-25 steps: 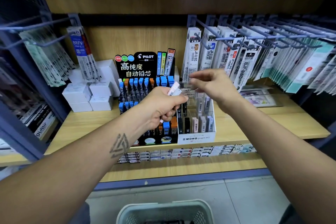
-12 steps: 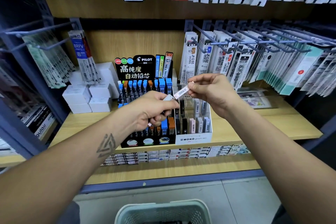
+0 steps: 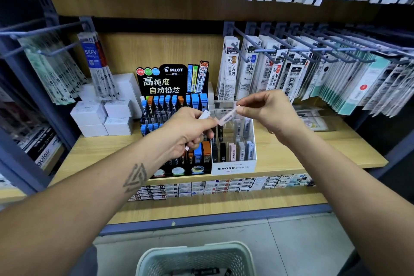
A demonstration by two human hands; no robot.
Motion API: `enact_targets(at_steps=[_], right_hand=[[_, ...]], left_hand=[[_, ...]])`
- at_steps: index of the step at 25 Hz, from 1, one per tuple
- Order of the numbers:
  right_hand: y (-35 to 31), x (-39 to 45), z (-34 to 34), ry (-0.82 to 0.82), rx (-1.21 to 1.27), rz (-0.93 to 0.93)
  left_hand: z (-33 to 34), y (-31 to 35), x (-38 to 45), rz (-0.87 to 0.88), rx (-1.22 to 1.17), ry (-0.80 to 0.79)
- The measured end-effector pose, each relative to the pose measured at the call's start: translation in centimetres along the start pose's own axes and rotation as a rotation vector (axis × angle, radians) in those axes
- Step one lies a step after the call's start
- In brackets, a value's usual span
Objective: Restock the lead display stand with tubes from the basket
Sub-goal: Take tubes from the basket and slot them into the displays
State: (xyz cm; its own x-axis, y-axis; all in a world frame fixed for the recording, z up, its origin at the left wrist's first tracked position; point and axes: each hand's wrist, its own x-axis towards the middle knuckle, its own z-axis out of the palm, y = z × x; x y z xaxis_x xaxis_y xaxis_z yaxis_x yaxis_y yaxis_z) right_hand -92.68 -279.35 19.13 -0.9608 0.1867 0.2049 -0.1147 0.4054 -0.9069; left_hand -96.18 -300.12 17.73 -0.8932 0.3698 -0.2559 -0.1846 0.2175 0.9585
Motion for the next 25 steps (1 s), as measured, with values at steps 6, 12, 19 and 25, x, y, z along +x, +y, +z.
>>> enact_targets(at_steps=[6, 12, 19, 25], right_hand=[[0.4, 1.0, 0.6, -0.175, -0.663, -0.115], [2.2, -0.4, 1.8, -0.248, -0.948, -0.142], [3.4, -1.8, 3.3, -0.202, -1.025, -0.209], [3.8, -2.0, 3.4, -0.194, -1.061, -0.242]], left_hand=[[-0.7, -0.2, 0.1, 0.014, 0.005, 0.021], [-0.5, -0.2, 0.0, 0.022, 0.017, 0.024], [0.2, -0.5, -0.3, 0.022, 0.048, 0.000], [0.4, -0.4, -0.2, 0.022, 0.066, 0.000]])
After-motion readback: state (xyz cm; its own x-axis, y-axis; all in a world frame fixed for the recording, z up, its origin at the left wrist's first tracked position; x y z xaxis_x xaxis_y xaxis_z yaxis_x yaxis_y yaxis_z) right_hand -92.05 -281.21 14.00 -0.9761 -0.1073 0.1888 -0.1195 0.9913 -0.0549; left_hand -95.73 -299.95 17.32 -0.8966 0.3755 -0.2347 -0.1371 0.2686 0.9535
